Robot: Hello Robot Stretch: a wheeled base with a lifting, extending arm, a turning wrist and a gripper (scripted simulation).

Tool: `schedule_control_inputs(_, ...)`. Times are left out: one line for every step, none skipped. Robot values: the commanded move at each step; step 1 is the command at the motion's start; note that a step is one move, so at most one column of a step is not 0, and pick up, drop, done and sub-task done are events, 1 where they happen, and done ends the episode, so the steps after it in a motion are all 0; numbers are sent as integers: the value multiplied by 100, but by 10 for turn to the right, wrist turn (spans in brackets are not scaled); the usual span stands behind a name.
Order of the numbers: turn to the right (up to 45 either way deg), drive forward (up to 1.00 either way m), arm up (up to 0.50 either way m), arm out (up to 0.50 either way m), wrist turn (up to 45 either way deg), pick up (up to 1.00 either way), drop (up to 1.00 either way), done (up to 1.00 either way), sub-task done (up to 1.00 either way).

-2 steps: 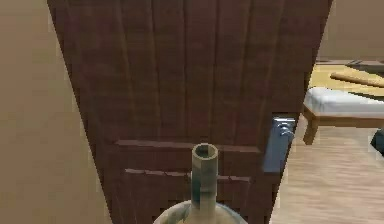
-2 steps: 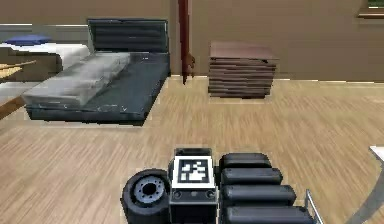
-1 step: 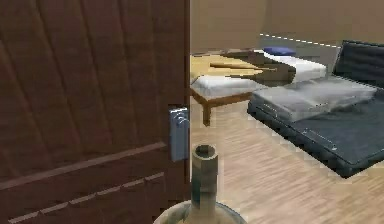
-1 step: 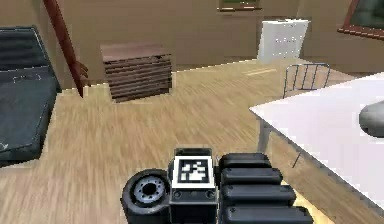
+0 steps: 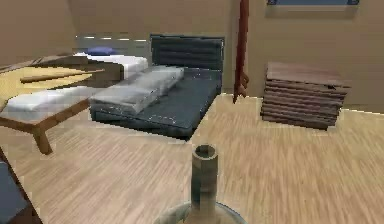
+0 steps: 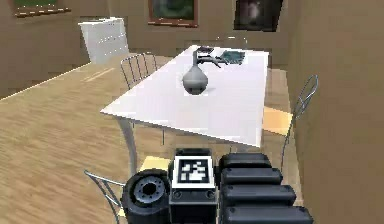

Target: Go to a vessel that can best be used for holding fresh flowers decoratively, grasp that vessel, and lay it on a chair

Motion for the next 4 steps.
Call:
schedule_control_inputs(450, 0, 0, 0, 0, 0, 0, 0, 0)
schedule_control_inputs(450, 0, 0, 0, 0, 0, 0, 0, 0)
schedule_control_inputs(180, 0, 0, 0, 0, 0, 0, 0, 0)
schedule_control_inputs(0, 20, 0, 0, 0, 0, 0, 0, 0)
